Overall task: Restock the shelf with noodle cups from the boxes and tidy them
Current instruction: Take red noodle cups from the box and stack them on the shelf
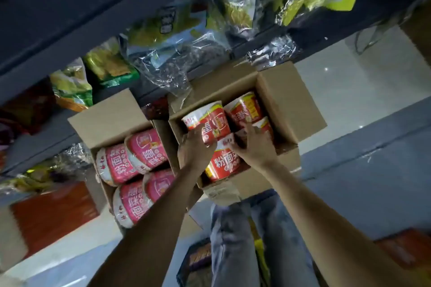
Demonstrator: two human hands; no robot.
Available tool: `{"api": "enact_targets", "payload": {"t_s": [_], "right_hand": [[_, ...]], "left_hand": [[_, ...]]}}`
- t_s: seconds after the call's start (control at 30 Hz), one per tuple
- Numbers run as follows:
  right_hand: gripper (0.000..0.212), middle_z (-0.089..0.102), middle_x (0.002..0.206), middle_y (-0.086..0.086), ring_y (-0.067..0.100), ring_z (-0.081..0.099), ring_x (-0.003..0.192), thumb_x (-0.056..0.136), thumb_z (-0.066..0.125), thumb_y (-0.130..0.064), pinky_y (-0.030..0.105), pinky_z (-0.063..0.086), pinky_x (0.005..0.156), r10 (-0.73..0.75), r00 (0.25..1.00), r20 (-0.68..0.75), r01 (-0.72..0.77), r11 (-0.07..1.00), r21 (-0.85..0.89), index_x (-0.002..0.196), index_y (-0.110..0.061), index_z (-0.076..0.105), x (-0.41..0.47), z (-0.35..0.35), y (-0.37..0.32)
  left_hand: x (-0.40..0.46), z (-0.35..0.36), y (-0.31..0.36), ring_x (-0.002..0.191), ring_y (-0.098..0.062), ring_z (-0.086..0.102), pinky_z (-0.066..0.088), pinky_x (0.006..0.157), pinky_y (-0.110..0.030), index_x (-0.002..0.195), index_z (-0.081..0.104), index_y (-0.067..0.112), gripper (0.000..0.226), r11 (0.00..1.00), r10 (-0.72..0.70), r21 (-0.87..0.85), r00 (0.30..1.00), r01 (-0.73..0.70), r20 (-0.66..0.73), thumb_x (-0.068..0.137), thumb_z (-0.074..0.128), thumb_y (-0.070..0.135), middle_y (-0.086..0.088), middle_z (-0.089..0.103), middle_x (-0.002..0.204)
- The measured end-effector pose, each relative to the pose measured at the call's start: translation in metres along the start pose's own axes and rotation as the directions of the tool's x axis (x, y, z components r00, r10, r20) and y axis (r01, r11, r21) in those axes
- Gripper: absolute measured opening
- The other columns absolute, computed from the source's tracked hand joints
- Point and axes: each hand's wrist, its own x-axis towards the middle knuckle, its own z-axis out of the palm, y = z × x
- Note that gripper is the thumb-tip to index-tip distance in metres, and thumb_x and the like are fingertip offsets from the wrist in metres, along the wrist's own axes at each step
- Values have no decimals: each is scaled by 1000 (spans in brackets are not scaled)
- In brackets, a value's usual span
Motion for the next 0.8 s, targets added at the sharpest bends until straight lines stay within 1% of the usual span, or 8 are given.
{"api": "enact_targets", "payload": {"t_s": [0.07,0.13,0.2,0.37,0.5,0.57,0.67,0.8], "right_hand": [[104,39,143,11,29,46,126,72,68,-64,46,40,103,25,991,130,-23,1000,-19,148,-22,11,12,32,3],[130,19,152,15,36,35,134,60,77,-64,54,37,105,56,967,250,-53,998,-18,146,-34,-16,16,69,4],[139,7,154,18,43,25,138,53,83,-61,60,35,105,62,972,227,-72,997,36,138,-46,-26,25,96,5],[129,24,145,16,42,38,127,51,73,-74,54,43,98,14,995,100,-26,993,117,142,-47,-14,24,88,16],[127,25,145,14,43,37,125,54,77,-67,55,38,97,41,999,-21,-42,996,-79,144,-42,-8,24,34,33],[127,24,148,13,43,37,125,55,79,-64,55,35,99,55,997,-45,-62,984,-165,146,-40,-6,30,13,40],[125,24,150,9,40,34,129,55,79,-63,54,31,103,77,997,-18,-79,985,-151,148,-37,-1,38,6,48],[124,24,150,7,38,32,131,54,78,-65,54,30,104,61,998,-19,-63,991,-115,147,-38,0,38,20,52]], "left_hand": [[16,13,-4,127,-27,43,42,94,-41,145,28,22,69,999,-54,-3,998,54,-27,87,56,48,-4,40,143],[33,25,-14,129,-29,41,40,95,-41,148,20,19,79,983,-166,-90,986,162,-29,86,59,49,-8,36,146],[47,38,-26,129,-30,42,40,95,-41,149,17,18,86,959,-227,-187,973,214,-47,84,60,52,-10,37,145],[57,52,-41,130,-28,41,38,100,-41,150,17,17,86,938,-214,-296,973,179,-90,84,58,54,-10,36,145],[63,55,-34,133,-27,38,34,104,-39,151,12,13,94,905,-259,-357,966,232,-29,82,61,54,-10,32,149],[70,63,-23,133,-29,38,34,103,-39,150,12,14,95,851,-310,-436,950,294,36,81,64,53,-10,33,149],[83,80,-11,128,-30,44,36,101,-39,146,22,18,87,755,-347,-553,930,352,119,79,66,53,-10,43,142],[93,100,-9,124,-24,49,38,101,-38,145,23,23,93,560,-286,-743,927,368,243,72,74,49,-4,49,137]]}}
